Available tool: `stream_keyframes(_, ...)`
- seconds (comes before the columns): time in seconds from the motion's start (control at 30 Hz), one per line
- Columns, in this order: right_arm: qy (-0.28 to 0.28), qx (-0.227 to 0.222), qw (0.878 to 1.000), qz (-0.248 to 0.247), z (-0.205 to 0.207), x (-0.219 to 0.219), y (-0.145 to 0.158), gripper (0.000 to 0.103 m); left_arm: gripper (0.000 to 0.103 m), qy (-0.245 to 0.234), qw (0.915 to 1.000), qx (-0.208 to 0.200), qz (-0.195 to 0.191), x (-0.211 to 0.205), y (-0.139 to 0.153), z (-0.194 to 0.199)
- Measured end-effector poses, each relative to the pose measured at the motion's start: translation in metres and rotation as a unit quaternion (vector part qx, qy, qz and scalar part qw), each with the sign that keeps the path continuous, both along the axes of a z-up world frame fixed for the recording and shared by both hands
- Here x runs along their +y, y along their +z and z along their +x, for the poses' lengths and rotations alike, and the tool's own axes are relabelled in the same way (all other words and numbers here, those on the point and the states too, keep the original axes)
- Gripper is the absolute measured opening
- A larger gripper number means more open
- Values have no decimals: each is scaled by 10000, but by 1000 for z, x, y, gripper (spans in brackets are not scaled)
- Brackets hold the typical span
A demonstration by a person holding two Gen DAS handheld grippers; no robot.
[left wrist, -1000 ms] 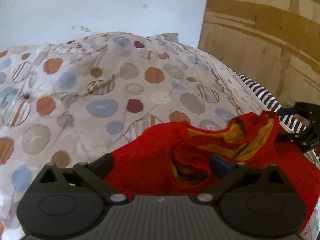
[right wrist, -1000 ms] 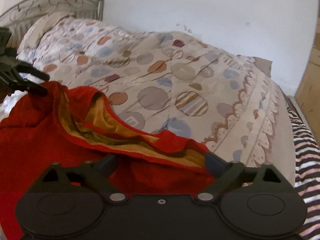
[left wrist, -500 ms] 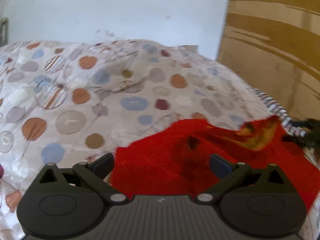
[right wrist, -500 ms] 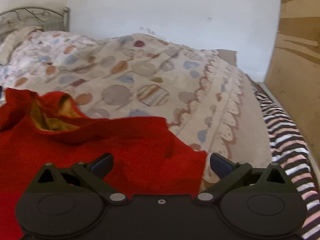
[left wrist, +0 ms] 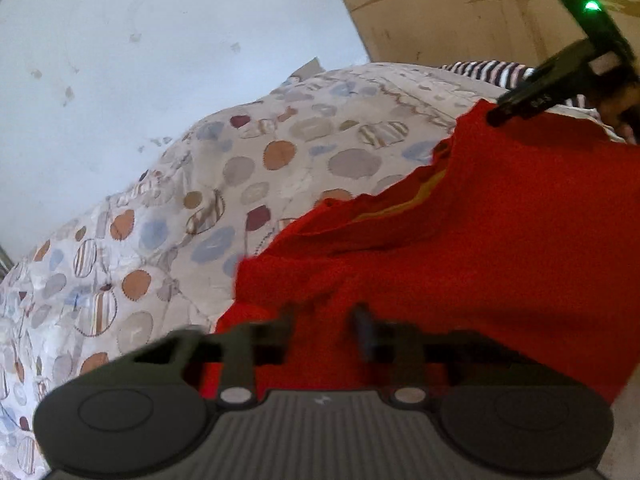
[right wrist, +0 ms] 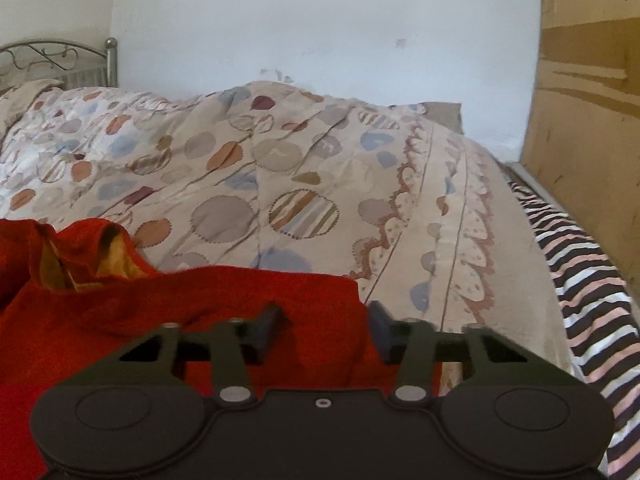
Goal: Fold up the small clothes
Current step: 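Close both tools on the sweater hem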
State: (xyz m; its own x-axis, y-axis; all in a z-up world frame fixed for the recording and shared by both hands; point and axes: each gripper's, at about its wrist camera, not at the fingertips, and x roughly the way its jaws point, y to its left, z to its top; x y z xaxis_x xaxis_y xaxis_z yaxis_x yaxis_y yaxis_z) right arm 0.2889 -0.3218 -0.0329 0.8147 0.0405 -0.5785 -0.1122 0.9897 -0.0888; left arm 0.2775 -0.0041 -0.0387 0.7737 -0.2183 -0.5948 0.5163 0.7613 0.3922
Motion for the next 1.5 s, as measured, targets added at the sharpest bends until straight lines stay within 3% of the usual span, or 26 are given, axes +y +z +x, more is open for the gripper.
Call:
stream_keyframes(0.07,30,-104,9999,22,-5,0,4,9,14,208,9992,51,-329,10,6,5)
stream_keyframes(0.2,-113,-382,9992,26,-20,-3,18,6,0,647,9939,-197,-873,41,20,11)
stream_keyframes(0.27,-283,-482,9984,66,-27,-8,25,6,0,823,9922,-313,-881,51,18,20)
stream_keyframes(0.4,-597,-152,9980,149,-31,-17,15,6,0,1221,9878,279,-927,61,-9,49)
stream_keyframes(0.57,-744,-57,9969,245,-36,-26,2,14,6,1676,9690,453,-1758,86,-10,47)
stream_keyframes(0.6,-761,-67,9968,220,-38,-27,2,17,14,1693,9672,432,-1842,91,-6,45)
stream_keyframes(0.67,-850,-94,9960,257,-43,-30,4,30,48,1684,9660,348,-1929,98,-1,40)
stream_keyframes(0.7,-893,-103,9955,307,-46,-32,6,40,77,1667,9653,305,-1985,101,2,37)
stream_keyframes(0.73,-929,-125,9949,363,-51,-34,7,44,90,1644,9641,275,-2066,103,4,32)
stream_keyframes(0.8,-968,-168,9941,459,-65,-36,9,65,91,1551,9616,294,-2247,107,9,21)
stream_keyframes(0.93,-696,-189,9960,537,-100,-28,10,87,100,1227,9651,363,-2284,101,9,-2)
stream_keyframes(0.97,-582,-194,9969,502,-108,-24,9,93,101,1149,9679,341,-2209,97,5,-7)
stream_keyframes(1.03,-399,-162,9985,345,-120,-14,6,94,101,1093,9774,266,-1788,86,-5,-16)
stream_keyframes(1.13,-115,-184,9997,82,-134,2,2,88,100,1213,9866,59,-1086,71,-20,-27)
stream_keyframes(1.23,153,-225,9996,-15,-135,12,3,82,100,1131,9881,-74,-1037,69,-18,-37)
stream_keyframes(1.3,173,-268,9995,14,-127,13,7,69,100,1065,9882,-116,-1094,70,-13,-41)
stream_keyframes(1.37,137,-148,9996,195,-111,12,7,64,98,973,9876,-155,-1225,73,-9,-44)
stream_keyframes(1.43,3,91,9990,431,-92,7,3,54,88,896,9863,-131,-1380,77,-6,-46)
stream_keyframes(1.5,-151,376,9969,672,-76,0,-4,24,74,818,9849,-5,-1524,80,-5,-47)
